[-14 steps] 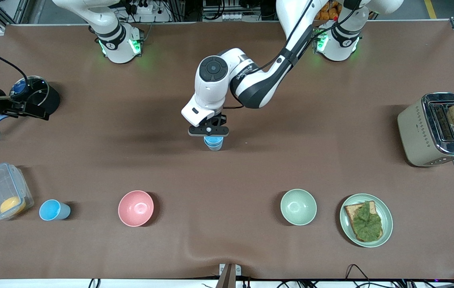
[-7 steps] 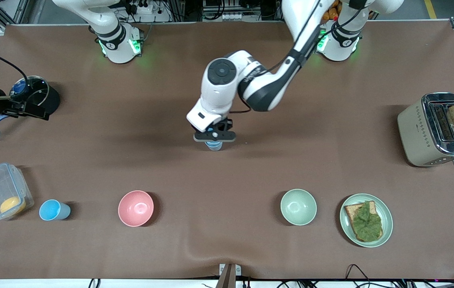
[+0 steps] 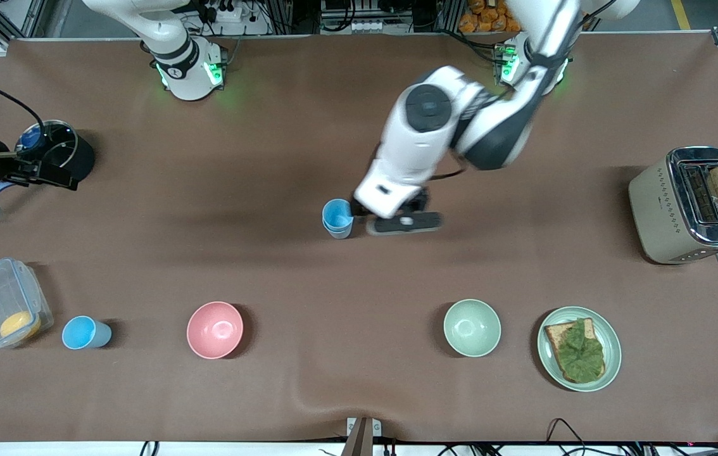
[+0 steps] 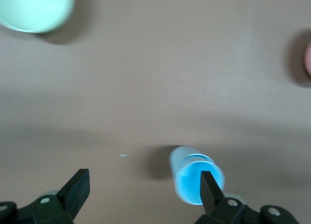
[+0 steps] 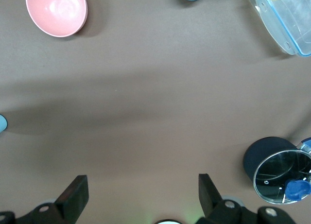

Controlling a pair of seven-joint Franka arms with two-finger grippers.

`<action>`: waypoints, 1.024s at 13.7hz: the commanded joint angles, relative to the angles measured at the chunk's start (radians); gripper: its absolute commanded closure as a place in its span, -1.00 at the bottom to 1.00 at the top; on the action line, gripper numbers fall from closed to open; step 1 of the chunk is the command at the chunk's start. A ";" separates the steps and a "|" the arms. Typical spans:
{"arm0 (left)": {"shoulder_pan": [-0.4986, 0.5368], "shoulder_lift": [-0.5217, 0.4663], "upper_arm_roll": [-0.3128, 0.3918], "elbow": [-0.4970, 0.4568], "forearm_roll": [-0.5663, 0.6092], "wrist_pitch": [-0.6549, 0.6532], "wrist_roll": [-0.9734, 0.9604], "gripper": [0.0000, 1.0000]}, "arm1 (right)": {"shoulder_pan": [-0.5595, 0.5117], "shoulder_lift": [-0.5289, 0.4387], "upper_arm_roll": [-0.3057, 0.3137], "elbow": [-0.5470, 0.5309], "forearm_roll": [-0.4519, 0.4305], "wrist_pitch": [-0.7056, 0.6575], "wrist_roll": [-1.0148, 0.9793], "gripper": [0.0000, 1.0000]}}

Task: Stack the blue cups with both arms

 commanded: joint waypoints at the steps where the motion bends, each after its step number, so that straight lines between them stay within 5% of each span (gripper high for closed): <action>1: 0.091 -0.209 -0.009 -0.187 -0.008 -0.105 0.122 -1.00 | -0.002 -0.008 0.004 0.002 -0.015 -0.010 0.001 -1.00; 9: 0.441 -0.415 -0.003 -0.217 0.029 -0.395 0.583 -1.00 | -0.002 -0.008 0.004 0.002 -0.015 -0.010 0.001 -1.00; 14: 0.512 -0.467 0.061 -0.207 0.160 -0.459 0.750 -1.00 | -0.004 -0.008 0.004 0.002 -0.015 -0.010 -0.001 -1.00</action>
